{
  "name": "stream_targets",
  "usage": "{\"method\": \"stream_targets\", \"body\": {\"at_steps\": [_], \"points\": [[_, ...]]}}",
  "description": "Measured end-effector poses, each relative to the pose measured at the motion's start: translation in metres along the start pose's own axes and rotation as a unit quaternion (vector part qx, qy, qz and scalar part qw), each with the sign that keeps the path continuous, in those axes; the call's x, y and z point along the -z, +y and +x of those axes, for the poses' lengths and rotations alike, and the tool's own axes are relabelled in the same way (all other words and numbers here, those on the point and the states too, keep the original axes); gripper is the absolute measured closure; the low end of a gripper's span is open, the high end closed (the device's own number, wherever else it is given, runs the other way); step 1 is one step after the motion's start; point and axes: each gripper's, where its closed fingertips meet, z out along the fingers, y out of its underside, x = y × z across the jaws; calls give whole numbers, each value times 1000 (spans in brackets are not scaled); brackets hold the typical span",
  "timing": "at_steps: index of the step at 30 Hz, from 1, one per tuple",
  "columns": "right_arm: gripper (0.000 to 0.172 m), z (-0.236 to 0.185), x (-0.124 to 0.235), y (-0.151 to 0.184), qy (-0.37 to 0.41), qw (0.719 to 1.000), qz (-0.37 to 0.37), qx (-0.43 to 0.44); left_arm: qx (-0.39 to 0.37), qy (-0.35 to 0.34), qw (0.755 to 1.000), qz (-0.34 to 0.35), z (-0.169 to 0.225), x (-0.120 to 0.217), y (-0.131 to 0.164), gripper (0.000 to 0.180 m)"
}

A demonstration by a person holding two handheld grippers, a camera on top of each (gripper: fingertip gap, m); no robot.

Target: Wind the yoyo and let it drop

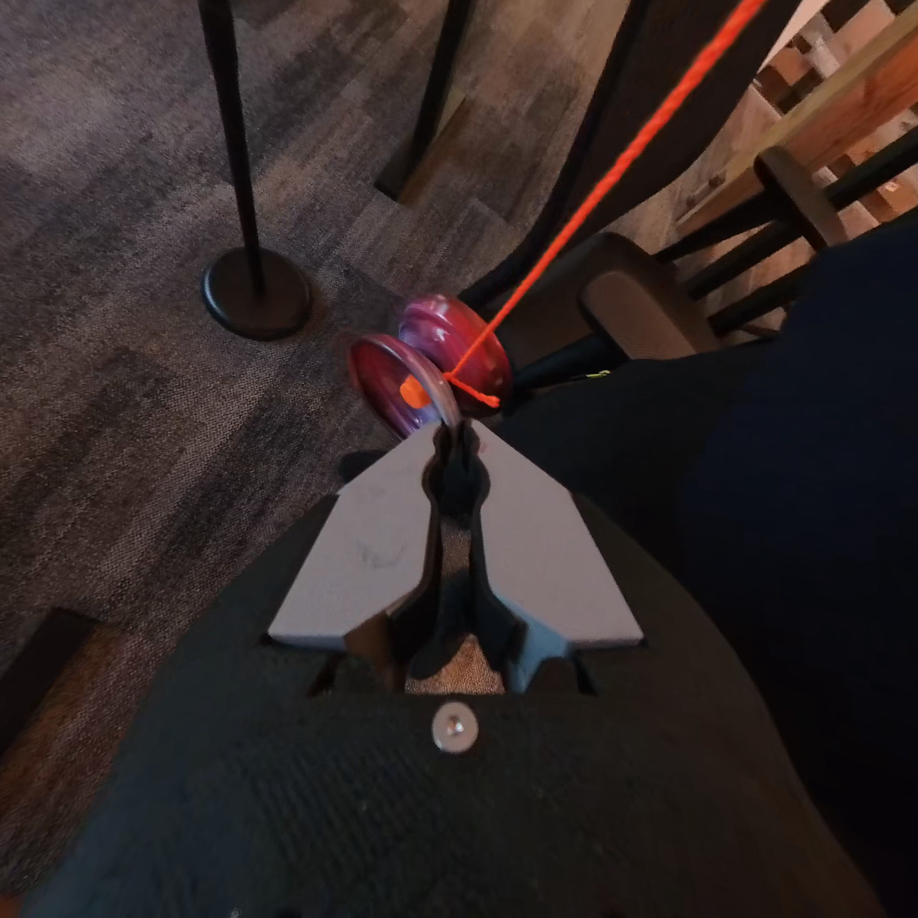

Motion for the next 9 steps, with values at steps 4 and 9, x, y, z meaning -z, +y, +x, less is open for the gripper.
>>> {"method": "stream_targets", "body": {"at_steps": [4, 9], "points": [[172, 16, 6, 10, 19, 1000, -3, -3, 0, -7, 1000, -29, -1, 9, 23, 178], [172, 59, 23, 45, 88, 996, -32, -5, 27, 39, 998, -44, 9, 24, 65, 178]]}}
